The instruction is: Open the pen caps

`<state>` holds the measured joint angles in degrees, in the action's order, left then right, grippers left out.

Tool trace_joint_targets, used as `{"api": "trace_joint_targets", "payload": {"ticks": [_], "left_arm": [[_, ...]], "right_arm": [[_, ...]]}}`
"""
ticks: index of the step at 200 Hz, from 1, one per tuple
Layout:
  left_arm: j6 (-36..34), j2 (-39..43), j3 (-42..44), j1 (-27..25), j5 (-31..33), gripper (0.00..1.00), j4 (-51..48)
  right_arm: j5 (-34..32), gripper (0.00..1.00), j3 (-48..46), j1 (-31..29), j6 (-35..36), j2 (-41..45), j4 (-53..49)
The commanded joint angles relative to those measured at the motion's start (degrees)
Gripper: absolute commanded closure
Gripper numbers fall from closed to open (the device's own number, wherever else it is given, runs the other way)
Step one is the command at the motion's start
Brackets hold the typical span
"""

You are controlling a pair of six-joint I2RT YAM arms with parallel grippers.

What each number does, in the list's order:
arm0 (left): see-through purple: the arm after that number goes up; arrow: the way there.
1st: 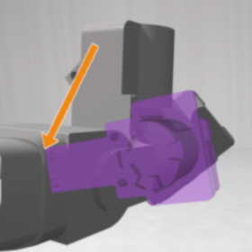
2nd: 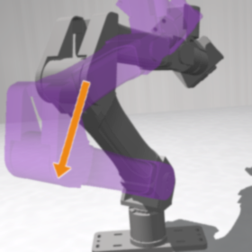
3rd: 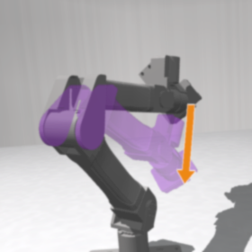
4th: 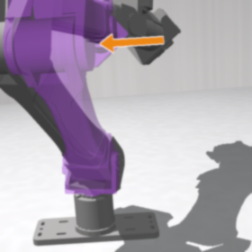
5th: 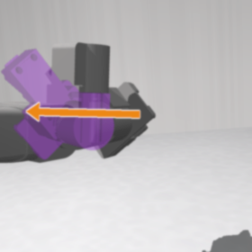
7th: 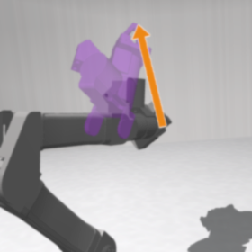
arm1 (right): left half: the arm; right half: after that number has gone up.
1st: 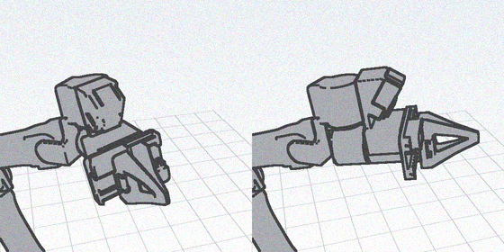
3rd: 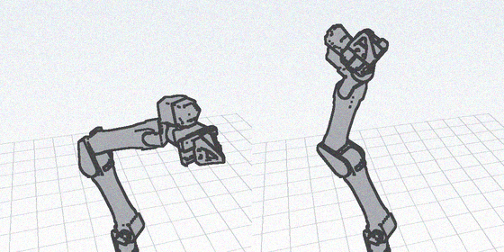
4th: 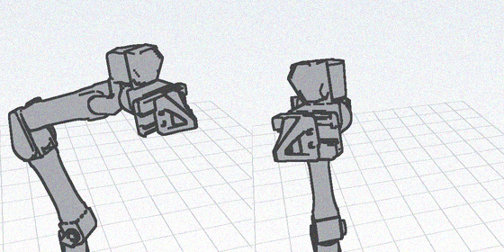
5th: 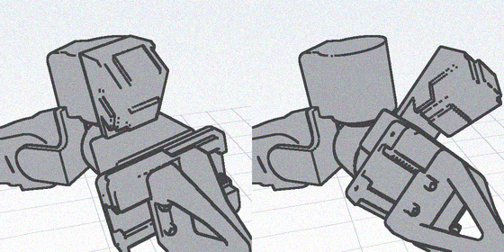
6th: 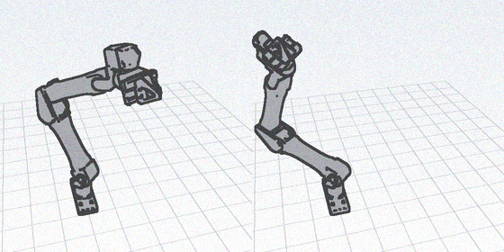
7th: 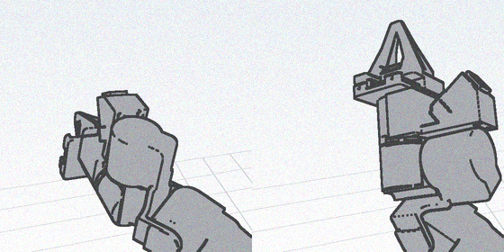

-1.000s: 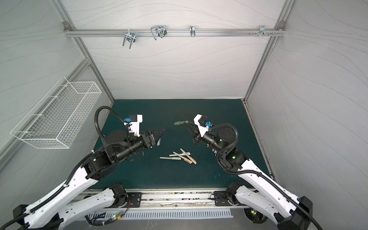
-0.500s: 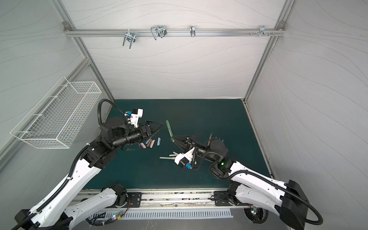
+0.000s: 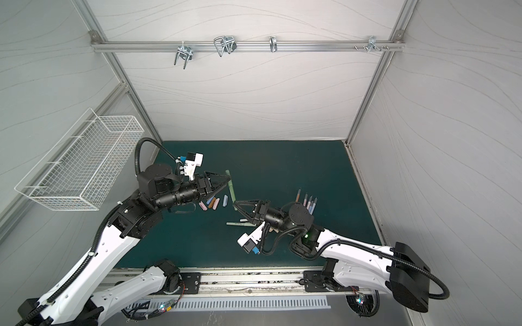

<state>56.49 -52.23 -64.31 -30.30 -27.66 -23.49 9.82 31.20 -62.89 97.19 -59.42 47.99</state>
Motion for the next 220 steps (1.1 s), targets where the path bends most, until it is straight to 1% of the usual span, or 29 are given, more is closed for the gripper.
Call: {"api": "trace_joint_targets", "payload": {"ticks": [1,23,58,82,171,206,217,220], "left_arm": [[-0.85,0.2,-2.34,0.59,1.07,0.49,0.39],[-1.51,0.2,-2.56,0.61,2.04,0.52,0.27],[-1.38,-0.06,-1.44,0.66,0.71,0.55,2.99],[-1.51,-0.33,-1.14,0.63,0.64,0.62,4.13],[-1.81,-2.18,-1.34,0.85,0.37,0.77,5.77],[-2.85,-2.02,-0.96,1.18,1.45,0.88,5.73],[-2.96,-1.68,-0.57,1.67,2.36,0.91,5.81],[-2.97,-1.57,-0.33,1.84,2.61,0.91,5.92]], "right_arm": [[-0.46,1.0,0.32,-0.74,2.41,0.1,4.13],[-0.46,1.0,0.27,-1.0,2.31,0.18,4.15],[0.11,1.0,0.08,-1.35,1.96,-0.11,4.47],[0.4,1.0,0.01,-2.0,1.96,-0.44,4.9],[0.5,1.0,-0.01,-3.53,2.24,-0.92,5.52],[0.05,1.0,-0.53,-3.55,0.54,-0.97,6.58],[-0.55,0.83,-0.69,-3.56,-1.89,-0.57,6.59],[-0.71,0.79,-0.77,-3.55,-2.76,-0.36,6.65]]}}
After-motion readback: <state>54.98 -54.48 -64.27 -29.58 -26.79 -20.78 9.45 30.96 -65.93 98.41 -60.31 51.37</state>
